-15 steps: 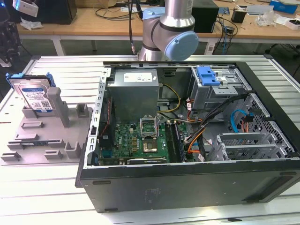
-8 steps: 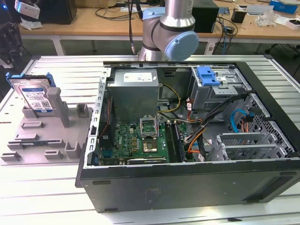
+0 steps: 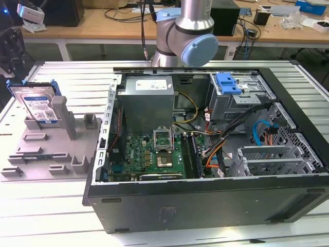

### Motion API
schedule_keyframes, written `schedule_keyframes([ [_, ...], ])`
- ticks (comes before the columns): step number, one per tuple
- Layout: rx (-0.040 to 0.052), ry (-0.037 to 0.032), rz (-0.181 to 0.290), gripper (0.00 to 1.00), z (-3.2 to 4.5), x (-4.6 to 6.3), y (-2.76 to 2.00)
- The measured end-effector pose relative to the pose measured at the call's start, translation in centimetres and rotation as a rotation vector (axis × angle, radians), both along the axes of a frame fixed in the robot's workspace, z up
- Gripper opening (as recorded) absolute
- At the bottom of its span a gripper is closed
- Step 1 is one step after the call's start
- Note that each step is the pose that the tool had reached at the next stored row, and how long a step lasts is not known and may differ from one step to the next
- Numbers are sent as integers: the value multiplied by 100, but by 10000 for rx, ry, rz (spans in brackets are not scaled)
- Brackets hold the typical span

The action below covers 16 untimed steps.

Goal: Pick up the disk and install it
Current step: 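Pick up the disk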

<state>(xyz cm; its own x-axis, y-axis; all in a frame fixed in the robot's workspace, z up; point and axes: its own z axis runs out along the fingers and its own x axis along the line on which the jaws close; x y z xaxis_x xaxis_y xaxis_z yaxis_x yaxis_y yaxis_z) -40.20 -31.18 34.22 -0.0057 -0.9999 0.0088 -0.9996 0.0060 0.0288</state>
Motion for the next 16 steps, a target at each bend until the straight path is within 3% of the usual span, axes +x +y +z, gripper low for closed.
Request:
schedule_keyframes([
  [16, 69, -1, -349, 44, -79, -27, -2],
])
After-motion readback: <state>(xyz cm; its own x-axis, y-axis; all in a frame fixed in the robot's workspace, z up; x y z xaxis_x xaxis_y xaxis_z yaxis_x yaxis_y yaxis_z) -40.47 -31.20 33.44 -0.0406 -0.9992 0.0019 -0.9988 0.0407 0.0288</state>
